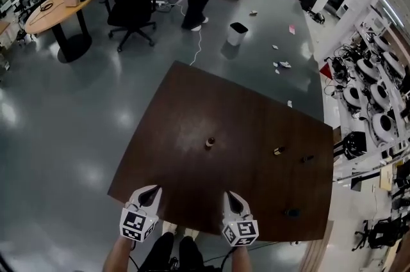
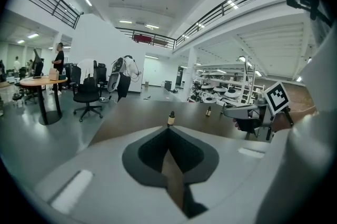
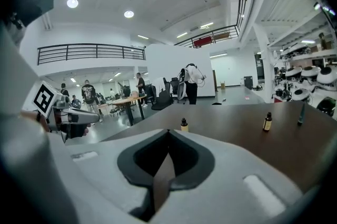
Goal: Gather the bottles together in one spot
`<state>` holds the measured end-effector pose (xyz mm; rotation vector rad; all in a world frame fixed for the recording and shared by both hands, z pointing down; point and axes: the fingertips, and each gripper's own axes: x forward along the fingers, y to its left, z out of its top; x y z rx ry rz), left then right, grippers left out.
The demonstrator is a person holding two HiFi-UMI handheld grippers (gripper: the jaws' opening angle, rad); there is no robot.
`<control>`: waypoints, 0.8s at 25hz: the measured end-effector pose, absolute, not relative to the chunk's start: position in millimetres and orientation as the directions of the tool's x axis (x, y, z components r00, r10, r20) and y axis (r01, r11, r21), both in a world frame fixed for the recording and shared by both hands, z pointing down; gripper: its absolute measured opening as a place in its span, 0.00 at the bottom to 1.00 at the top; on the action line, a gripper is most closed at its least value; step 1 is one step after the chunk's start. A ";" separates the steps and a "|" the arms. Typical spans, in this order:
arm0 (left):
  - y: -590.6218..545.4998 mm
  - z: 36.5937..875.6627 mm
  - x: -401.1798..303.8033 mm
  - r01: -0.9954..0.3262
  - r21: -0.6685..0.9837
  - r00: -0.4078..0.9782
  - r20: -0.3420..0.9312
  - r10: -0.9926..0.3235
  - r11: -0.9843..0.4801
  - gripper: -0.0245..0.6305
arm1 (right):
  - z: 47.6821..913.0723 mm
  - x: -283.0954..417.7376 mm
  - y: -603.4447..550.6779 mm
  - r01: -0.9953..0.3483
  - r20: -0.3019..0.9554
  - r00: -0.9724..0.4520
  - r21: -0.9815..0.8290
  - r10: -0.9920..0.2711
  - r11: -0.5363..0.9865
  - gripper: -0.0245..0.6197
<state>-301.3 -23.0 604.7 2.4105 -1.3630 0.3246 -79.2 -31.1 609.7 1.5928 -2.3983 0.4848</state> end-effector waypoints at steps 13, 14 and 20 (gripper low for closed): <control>-20.1 621.4 -285.2 -0.853 0.217 0.522 0.392 -0.757 -0.475 0.04 | 633.5 -79.1 -54.1 -0.916 0.383 -0.401 -0.149 -0.832 0.373 0.04; -20.3 621.9 -284.8 -0.852 0.215 0.522 0.393 -0.757 -0.477 0.04 | 634.7 -79.7 -59.6 -0.918 0.381 -0.395 -0.139 -0.836 0.371 0.04; -20.6 624.2 -284.8 -0.852 0.230 0.524 0.397 -0.753 -0.471 0.04 | 640.7 -90.6 -103.2 -0.911 0.379 -0.407 -0.101 -0.831 0.400 0.11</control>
